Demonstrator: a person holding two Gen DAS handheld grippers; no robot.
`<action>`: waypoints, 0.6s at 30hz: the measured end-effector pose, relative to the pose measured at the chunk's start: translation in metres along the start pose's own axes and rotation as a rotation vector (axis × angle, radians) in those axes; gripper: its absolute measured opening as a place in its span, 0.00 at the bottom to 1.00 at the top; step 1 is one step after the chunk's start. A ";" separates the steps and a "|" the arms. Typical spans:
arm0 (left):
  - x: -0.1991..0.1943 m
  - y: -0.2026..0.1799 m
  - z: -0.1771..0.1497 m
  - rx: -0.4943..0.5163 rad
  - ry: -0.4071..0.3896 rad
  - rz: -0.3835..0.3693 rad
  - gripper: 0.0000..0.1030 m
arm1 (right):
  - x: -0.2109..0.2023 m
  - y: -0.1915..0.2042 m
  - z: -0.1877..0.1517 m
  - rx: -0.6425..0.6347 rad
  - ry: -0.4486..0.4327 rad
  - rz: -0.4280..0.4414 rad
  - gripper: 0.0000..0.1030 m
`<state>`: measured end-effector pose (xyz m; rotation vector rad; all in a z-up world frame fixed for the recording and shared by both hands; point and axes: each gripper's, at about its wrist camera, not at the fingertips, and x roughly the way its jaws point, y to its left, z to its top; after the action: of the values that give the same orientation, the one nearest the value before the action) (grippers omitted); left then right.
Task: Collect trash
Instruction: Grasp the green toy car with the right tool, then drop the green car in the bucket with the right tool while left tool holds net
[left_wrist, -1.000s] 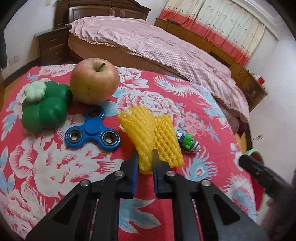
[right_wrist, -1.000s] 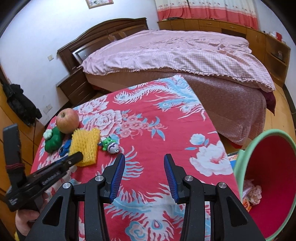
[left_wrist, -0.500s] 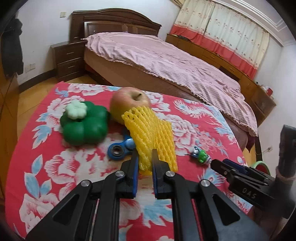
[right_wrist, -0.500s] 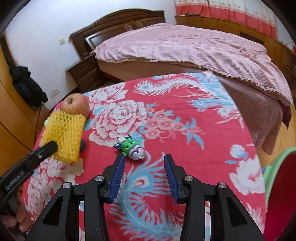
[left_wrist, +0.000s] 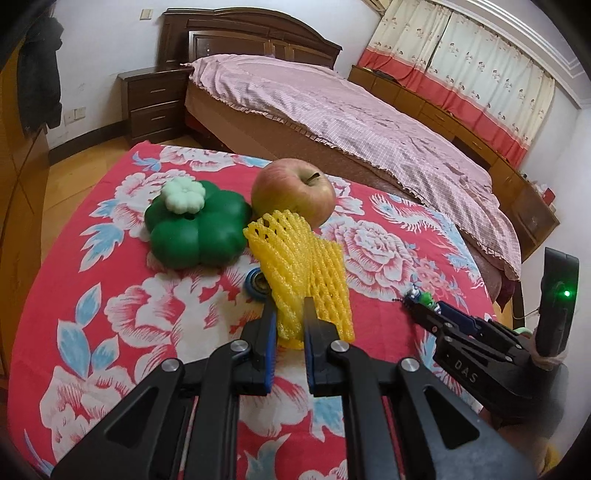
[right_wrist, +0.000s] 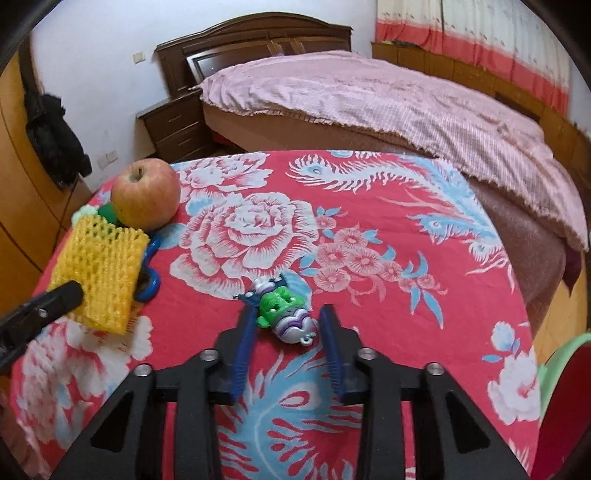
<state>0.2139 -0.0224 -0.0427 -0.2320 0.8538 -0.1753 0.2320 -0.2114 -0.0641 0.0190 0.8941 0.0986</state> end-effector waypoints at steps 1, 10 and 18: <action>-0.001 0.002 -0.002 -0.003 0.001 0.004 0.11 | 0.001 0.001 0.000 -0.004 0.001 -0.001 0.30; -0.019 0.011 -0.011 -0.017 -0.002 -0.002 0.11 | -0.011 -0.005 -0.005 0.059 0.009 0.022 0.29; -0.041 0.009 -0.014 -0.009 -0.028 -0.025 0.11 | -0.052 -0.002 -0.020 0.090 -0.031 0.057 0.29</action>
<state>0.1772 -0.0054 -0.0244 -0.2532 0.8247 -0.1909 0.1842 -0.2184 -0.0364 0.1299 0.8670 0.1112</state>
